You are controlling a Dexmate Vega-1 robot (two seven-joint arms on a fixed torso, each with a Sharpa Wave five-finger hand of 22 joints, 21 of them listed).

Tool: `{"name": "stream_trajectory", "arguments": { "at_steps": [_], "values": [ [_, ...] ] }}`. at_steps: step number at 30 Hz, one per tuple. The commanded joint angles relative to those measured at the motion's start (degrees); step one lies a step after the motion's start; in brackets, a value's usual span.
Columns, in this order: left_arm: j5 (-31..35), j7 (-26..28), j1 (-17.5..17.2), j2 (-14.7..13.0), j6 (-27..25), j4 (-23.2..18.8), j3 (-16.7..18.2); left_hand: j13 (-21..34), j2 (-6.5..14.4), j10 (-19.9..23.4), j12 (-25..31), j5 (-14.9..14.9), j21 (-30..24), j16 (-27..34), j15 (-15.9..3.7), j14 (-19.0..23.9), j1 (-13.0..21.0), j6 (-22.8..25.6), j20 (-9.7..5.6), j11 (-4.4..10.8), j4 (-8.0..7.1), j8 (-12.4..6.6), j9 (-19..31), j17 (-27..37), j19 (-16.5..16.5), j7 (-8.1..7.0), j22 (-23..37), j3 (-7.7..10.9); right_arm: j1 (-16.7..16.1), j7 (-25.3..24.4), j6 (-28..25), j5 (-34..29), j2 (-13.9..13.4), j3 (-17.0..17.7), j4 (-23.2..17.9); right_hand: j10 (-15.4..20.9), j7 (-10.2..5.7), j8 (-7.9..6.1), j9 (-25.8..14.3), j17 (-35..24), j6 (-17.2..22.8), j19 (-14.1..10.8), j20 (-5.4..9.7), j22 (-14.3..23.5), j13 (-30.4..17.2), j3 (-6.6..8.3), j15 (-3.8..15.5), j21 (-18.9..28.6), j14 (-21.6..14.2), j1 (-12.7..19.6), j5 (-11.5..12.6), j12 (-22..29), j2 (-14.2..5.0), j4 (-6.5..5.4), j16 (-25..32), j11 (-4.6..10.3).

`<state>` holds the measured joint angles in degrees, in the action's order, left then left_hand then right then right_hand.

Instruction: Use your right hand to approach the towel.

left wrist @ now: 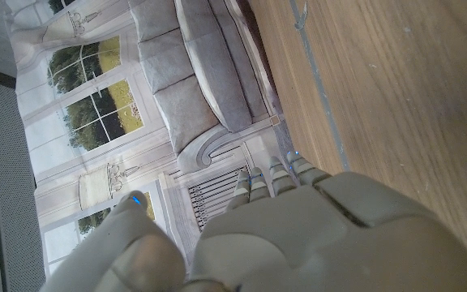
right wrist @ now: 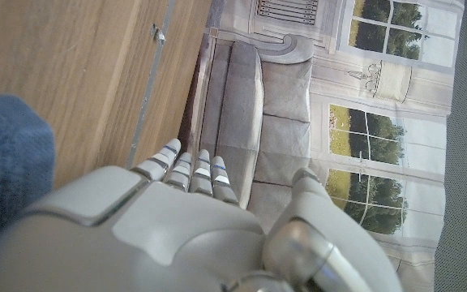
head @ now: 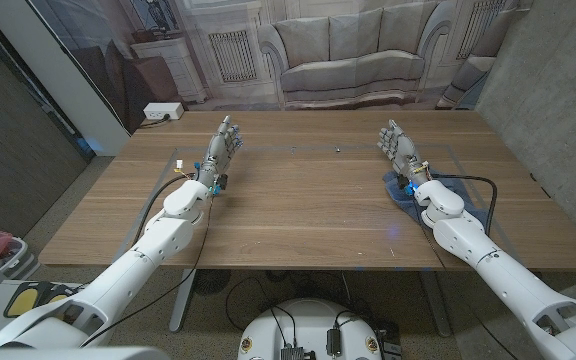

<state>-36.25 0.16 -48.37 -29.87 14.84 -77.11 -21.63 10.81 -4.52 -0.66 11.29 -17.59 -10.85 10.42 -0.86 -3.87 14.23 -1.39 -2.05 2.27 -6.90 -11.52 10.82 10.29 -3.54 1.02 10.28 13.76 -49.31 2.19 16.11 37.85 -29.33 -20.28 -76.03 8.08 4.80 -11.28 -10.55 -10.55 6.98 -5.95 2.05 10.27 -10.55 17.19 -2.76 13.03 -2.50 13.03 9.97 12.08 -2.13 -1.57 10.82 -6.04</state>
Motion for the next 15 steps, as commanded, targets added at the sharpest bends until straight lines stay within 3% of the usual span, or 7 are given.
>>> {"name": "stream_trajectory", "arguments": {
  "at_steps": [1, 15],
  "values": [
    [0.6, 0.0, 1.1, 0.4, -0.7, 0.6, -0.6, 0.2, 0.2, 0.4, 0.6, -0.4, -0.6, 0.5, -0.04, 0.4, 0.7, 0.5, -2.38, 0.14, 0.28, -0.27, 0.2, 0.2, -0.1, 0.16, 0.1, 0.28, -0.1, 1.5, 1.4, 0.7, 0.4, 0.8, 0.7, 0.4, -0.01, -0.43, -0.3, -0.2, 0.6, -0.7, 0.21, 0.1, -0.2, 0.25, -0.29, 0.2, -0.4, 0.2, 0.3, 0.2, -0.38, 0.10, 0.4, -0.01],
    [0.9, 0.3, 0.5, -0.1, -0.8, -0.7, -0.6, 0.2, 0.7, 1.3, 0.9, -0.5, -0.8, 0.7, 0.02, 1.2, 1.4, 1.5, -2.22, -0.12, 0.57, -0.56, 0.1, 0.2, 0.4, 0.20, 0.1, 0.44, -1.1, 2.0, 1.8, 0.6, -0.6, 1.2, -1.3, 0.4, -0.22, -0.50, -0.3, -0.2, 1.0, -0.9, 0.09, 0.1, -0.2, 0.18, -0.30, 0.1, -0.7, 0.2, 0.3, 0.2, -0.49, 0.27, 0.4, 0.00]
  ]
}}
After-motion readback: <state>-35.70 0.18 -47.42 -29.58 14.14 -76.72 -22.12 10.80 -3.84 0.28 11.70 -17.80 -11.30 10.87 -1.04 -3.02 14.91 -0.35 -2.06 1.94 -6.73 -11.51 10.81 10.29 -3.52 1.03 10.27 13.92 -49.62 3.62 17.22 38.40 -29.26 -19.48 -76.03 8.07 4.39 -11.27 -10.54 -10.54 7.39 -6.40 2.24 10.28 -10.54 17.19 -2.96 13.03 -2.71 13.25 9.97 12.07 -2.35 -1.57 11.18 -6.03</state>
